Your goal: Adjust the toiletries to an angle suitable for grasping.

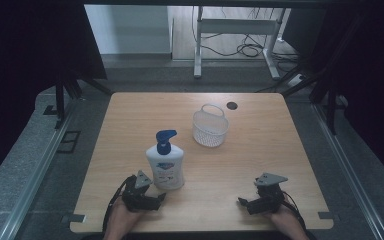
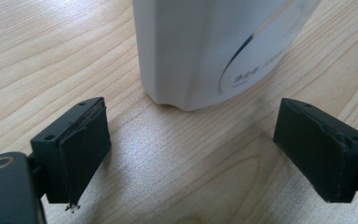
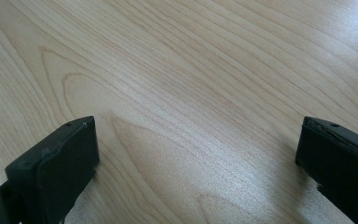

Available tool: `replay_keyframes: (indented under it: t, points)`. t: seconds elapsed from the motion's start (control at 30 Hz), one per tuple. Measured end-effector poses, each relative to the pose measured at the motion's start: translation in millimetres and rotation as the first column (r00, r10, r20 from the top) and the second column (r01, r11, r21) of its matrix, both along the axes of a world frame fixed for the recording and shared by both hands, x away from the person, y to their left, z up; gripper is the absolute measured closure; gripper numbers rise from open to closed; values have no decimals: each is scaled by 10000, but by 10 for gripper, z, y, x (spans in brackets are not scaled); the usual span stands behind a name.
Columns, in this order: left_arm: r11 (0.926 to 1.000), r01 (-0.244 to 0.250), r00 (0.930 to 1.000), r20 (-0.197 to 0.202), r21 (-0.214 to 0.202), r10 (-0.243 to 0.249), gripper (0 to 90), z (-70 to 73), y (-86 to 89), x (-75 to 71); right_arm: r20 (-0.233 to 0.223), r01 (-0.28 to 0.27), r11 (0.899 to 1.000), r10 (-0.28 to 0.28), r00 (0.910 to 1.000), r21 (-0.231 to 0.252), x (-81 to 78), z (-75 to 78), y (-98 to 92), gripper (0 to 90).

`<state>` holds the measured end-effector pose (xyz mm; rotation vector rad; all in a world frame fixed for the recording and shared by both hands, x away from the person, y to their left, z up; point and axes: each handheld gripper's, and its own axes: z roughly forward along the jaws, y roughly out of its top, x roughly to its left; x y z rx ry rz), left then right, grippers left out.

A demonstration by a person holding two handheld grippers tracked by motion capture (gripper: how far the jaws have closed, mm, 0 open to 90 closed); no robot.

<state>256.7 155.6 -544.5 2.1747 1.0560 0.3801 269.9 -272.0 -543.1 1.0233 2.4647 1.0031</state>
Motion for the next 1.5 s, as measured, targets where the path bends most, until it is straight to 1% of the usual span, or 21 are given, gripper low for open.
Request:
replay_keyframes:
  t: [0.4, 0.5, 0.67, 0.73, 0.77, 0.8, 0.83, 0.87, 0.9, 0.97, 1.1, 1.13, 1.17, 1.2, 1.23, 1.33, 1.47, 1.5]
  points:
    - [10000, -71, 10000, -4, 19, 71, 103, 1, -7, 6, 5, -3, 10000, 3, 10000, 2, 0, 0, 0, 0]
    - [9999, -95, 9999, -55, 32, 96, 105, 7, -12, 12, -1, 0, 10000, 0, 10000, -2, 0, 0, 0, 0]
    - [9998, -117, 9998, -154, 149, 119, 145, 33, 7, 27, 3, -5, 10000, 5, 10000, -4, 0, 0, 0, 0]
    - [9998, -152, 9996, -225, 125, 154, 179, 46, 20, 33, -1, -2, 10000, 2, 10000, -3, 0, 0, 0, 0]
    - [9997, -184, 9995, -241, 169, 188, 223, 57, 35, 39, 4, -6, 10000, 6, 10000, -4, 1, 0, 0, 0]
    - [9997, -211, 9993, -295, 154, 216, 223, 63, 42, 41, 4, -6, 10000, 6, 10000, -4, 1, 0, 0, 0]
    - [9995, -259, 9990, -351, 191, 265, 234, 72, 54, 44, 1, -4, 10000, 4, 10000, -4, 0, 0, 0, 0]
    - [9989, -361, 9982, -471, 293, 374, 271, 92, 77, 44, 3, -6, 10000, 6, 10000, -3, 1, 0, 0, 0]
    - [9989, -361, 9982, -471, 293, 374, 277, 92, 77, 44, 3, -6, 10000, 6, 10000, -3, 1, 0, 0, 0]
    - [9982, -414, 9976, -541, 437, 437, 281, 104, 102, 45, 3, -6, 10000, 6, 10000, -4, 1, 0, 0, 0]
    - [9959, -641, 9967, -463, 635, 671, 331, 127, 145, 49, 1, -7, 10000, 7, 10000, -4, 1, 0, 0, 0]
    - [9949, -764, 9959, -434, 654, 793, 351, 140, 173, 55, 2, -14, 10000, 14, 10000, -6, 1, 0, 1, 0]
    - [9949, -764, 9959, -434, 654, 793, 375, 140, 173, 55, 2, -14, 10000, 14, 10000, -6, 1, 0, 1, 0]
    - [9944, -846, 9952, -443, 636, 875, 375, 148, 191, 61, 3, -15, 10000, 15, 10000, -7, 2, 0, 1, 0]
    - [9943, -863, 9948, -478, 629, 894, 441, 152, 203, 67, 2, -26, 10000, 26, 10000, -2, 3, -1, 2, 0]
    - [9936, -924, 9943, -472, 646, 955, 494, 157, 222, 92, 0, -33, 10000, 33, 10000, -4, 4, 0, 2, 0]
    - [9936, -1001, 9938, -433, 527, 1024, 612, 159, 225, 112, 2, -37, 10000, 37, 10000, -5, 5, -1, 3, 0]
    - [9936, -1023, 9938, -387, 486, 1042, 612, 166, 220, 120, 5, -40, 10000, 40, 10000, -7, 5, -1, 3, 0]
